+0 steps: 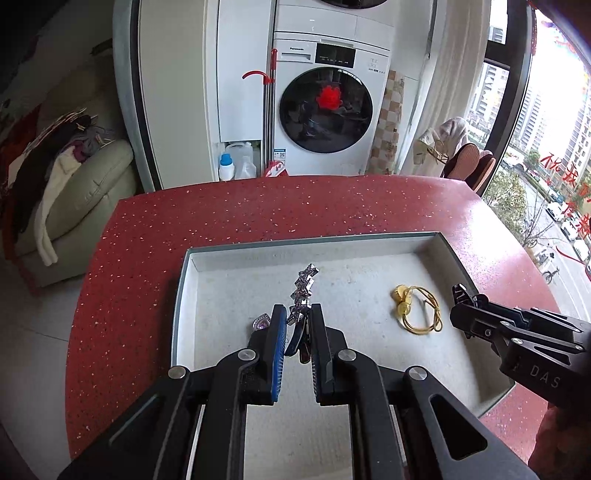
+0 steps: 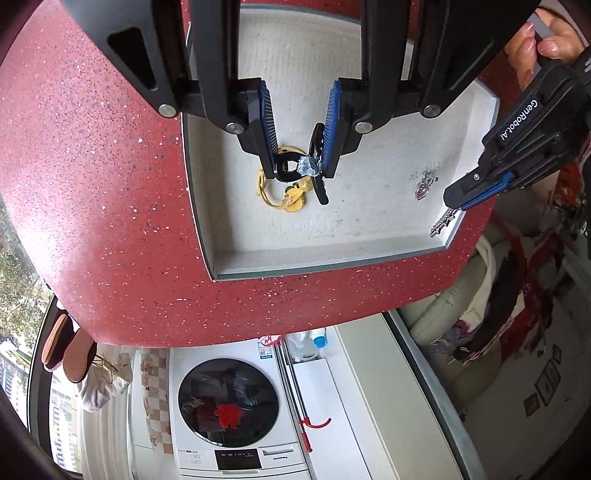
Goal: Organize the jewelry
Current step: 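Carry the black clip and star clip over the gray tray with both tools, then open the right tool to release the black clip while the left tool releases the star clip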
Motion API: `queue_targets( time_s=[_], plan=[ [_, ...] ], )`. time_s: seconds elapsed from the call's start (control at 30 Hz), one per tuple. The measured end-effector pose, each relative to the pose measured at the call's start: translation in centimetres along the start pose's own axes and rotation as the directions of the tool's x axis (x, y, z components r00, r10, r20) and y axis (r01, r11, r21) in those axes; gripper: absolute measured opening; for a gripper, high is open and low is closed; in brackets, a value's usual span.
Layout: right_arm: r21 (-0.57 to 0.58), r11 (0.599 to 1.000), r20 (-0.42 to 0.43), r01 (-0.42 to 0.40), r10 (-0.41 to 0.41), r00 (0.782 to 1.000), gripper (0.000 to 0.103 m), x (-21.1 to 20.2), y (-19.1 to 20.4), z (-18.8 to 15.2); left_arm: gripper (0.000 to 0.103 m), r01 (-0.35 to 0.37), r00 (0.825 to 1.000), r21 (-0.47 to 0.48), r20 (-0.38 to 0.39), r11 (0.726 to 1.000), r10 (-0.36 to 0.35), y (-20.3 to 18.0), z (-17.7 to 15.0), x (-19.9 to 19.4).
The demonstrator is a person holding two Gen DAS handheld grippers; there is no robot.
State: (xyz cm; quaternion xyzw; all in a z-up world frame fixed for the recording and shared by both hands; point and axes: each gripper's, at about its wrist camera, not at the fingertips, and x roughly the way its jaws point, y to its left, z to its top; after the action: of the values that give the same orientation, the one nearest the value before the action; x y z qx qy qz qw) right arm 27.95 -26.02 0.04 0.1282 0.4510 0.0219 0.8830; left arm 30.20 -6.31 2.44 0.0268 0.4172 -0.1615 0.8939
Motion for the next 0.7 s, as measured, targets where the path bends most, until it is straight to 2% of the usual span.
queue_targets(
  time_s=[0.27,0.57,0.67,0.7],
  plan=[
    [-0.014,0.999,-0.027,0.034,-0.035,0.999,0.026,2.5,-0.3,-0.7,0.031,-0.032,0.998,0.047,-0.054,0.998,0.035,-0.9,-1.1,3.1],
    [-0.043,0.996,-0.025,0.074,-0.075,0.997,0.027,3.2,-0.2,-1.3,0.031,-0.067,0.993,0.079,-0.097,0.995,0.074,-1.4,-2.3,4.9],
    [-0.044,0.997,-0.025,0.065,-0.066,0.998,0.032,3.2,0.2,-1.3,0.031,-0.086,0.992,0.101,-0.084,0.991,0.094,-1.7,-2.5,4.9],
    [-0.043,0.998,-0.027,0.055,-0.056,0.998,0.039,3.2,0.1,-1.3,0.031,-0.092,0.992,0.109,-0.08,0.99,0.101,-1.9,-2.5,4.9]
  ],
)
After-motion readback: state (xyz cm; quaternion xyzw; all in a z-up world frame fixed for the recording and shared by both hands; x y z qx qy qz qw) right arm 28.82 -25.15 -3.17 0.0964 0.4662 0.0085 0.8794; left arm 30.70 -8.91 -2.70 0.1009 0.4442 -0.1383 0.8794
